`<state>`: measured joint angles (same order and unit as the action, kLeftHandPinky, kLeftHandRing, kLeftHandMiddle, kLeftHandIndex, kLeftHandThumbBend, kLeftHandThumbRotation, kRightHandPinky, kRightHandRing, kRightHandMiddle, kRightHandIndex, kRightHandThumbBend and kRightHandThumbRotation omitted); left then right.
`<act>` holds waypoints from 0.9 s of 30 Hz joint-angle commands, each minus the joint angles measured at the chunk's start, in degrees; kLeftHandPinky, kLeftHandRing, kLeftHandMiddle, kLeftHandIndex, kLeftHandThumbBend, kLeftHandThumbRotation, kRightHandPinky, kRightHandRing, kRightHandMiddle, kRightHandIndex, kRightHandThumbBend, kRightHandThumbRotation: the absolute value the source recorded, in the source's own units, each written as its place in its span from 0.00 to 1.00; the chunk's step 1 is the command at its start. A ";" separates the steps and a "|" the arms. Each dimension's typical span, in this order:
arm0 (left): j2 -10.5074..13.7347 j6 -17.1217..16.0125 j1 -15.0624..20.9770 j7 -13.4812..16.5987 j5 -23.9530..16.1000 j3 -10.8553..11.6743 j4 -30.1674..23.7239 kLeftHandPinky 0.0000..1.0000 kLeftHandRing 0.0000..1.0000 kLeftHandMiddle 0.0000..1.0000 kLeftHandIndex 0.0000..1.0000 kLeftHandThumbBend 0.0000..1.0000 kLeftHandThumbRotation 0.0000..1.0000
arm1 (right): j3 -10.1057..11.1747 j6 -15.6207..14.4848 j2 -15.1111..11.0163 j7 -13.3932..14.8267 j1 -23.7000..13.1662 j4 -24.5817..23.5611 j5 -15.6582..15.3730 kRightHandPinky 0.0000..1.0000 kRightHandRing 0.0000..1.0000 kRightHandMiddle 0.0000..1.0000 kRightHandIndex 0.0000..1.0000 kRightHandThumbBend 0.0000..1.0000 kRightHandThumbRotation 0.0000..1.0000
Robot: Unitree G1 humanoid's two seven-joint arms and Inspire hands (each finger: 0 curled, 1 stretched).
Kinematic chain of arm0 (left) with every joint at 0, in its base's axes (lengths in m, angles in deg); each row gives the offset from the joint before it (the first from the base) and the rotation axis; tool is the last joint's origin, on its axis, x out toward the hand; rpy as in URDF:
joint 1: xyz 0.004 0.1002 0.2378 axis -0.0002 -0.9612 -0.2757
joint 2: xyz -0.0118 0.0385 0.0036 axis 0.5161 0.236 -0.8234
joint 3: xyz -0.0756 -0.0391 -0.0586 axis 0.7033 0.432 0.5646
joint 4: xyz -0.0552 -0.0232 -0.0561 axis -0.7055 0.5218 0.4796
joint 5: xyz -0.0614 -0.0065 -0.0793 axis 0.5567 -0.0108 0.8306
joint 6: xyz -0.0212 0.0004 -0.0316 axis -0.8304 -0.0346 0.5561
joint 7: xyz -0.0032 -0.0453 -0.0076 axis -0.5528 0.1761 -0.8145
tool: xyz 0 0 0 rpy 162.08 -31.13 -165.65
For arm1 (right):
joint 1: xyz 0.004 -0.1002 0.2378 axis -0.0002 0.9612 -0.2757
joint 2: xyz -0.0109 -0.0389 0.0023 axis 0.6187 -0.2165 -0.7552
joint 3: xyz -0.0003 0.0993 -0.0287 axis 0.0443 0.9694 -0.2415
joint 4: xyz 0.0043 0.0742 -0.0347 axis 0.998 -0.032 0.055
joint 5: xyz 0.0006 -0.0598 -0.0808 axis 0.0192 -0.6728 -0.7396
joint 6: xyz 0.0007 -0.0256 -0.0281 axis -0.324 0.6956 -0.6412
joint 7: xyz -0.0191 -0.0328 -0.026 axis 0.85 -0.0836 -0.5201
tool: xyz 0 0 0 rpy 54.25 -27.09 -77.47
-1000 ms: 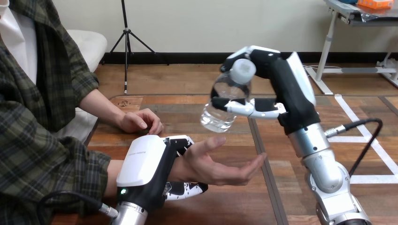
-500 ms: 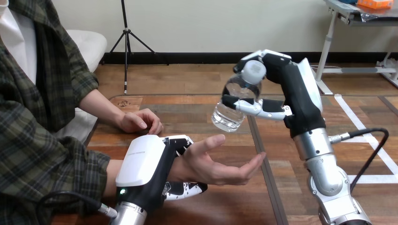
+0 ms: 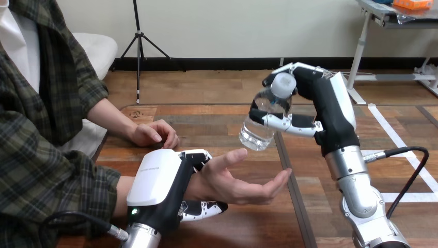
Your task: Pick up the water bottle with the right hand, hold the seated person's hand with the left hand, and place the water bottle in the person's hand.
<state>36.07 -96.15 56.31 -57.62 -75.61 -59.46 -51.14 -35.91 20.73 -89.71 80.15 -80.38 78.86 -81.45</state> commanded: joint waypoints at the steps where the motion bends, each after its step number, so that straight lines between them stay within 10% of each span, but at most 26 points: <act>1: -0.73 -2.16 1.07 0.23 -0.44 -1.16 -1.49 0.39 0.41 0.45 0.46 0.81 0.00 | 0.14 1.46 -0.53 1.97 -7.38 0.83 -0.46 0.42 0.45 0.49 0.50 0.73 0.00; 27: -0.99 -2.06 0.89 -0.52 -0.19 -0.77 -1.64 0.39 0.41 0.45 0.46 0.80 0.00 | -2.84 -2.08 -0.16 5.45 -7.91 6.15 -5.74 0.45 0.45 0.49 0.50 0.74 0.00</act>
<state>36.01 -96.59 56.09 -57.69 -75.86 -59.08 -51.14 -38.22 18.43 -89.86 83.54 -81.28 85.11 -86.81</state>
